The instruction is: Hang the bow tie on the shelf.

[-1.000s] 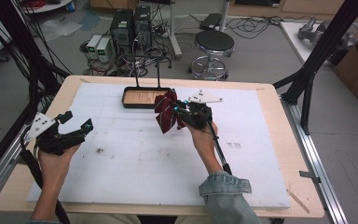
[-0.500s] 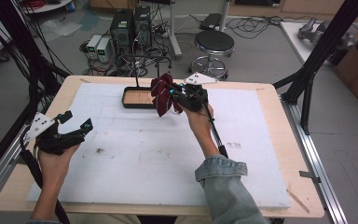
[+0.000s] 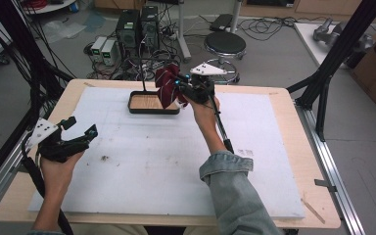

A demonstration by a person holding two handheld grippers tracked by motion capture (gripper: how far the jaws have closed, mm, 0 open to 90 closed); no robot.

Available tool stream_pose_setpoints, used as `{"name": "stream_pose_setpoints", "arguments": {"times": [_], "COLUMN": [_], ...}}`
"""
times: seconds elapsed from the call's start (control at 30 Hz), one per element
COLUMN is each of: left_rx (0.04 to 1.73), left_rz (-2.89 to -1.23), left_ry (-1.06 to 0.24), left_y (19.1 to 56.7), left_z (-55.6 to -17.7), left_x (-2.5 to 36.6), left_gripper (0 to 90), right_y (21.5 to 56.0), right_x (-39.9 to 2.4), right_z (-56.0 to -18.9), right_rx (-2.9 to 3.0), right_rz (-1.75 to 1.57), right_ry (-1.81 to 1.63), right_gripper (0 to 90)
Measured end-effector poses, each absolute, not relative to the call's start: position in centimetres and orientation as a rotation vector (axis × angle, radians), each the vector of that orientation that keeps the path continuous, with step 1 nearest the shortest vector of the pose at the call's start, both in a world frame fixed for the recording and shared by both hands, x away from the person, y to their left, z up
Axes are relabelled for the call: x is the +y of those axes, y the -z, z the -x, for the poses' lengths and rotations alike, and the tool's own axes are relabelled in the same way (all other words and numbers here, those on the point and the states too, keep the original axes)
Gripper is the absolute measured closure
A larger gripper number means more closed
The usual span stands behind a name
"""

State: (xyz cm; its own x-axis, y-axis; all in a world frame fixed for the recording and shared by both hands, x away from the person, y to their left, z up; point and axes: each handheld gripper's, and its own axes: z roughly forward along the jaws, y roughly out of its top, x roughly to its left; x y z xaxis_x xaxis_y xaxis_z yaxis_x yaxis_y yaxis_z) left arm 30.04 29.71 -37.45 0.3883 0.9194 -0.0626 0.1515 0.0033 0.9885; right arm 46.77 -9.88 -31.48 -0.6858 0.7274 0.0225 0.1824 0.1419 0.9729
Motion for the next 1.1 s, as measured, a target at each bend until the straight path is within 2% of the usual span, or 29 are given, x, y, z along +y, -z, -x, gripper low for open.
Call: {"name": "stream_pose_setpoints", "arguments": {"times": [0.67, 1.1], "left_rx": [1.031, 1.040], "left_rz": [-1.461, -1.460], "left_ry": [-0.809, -0.807], "left_y": [37.8, 37.7], "left_z": [-30.2, -30.2], "left_x": [29.5, 29.9], "left_gripper": [18.0, 18.0], "right_y": [29.2, 29.3], "right_x": [-11.0, -10.2], "right_z": [-50.1, -50.8], "right_rx": [1.846, 1.863], "right_rz": [-0.910, -0.915], "right_ry": [-1.685, -1.722], "right_gripper": [77.1, 77.1]}}
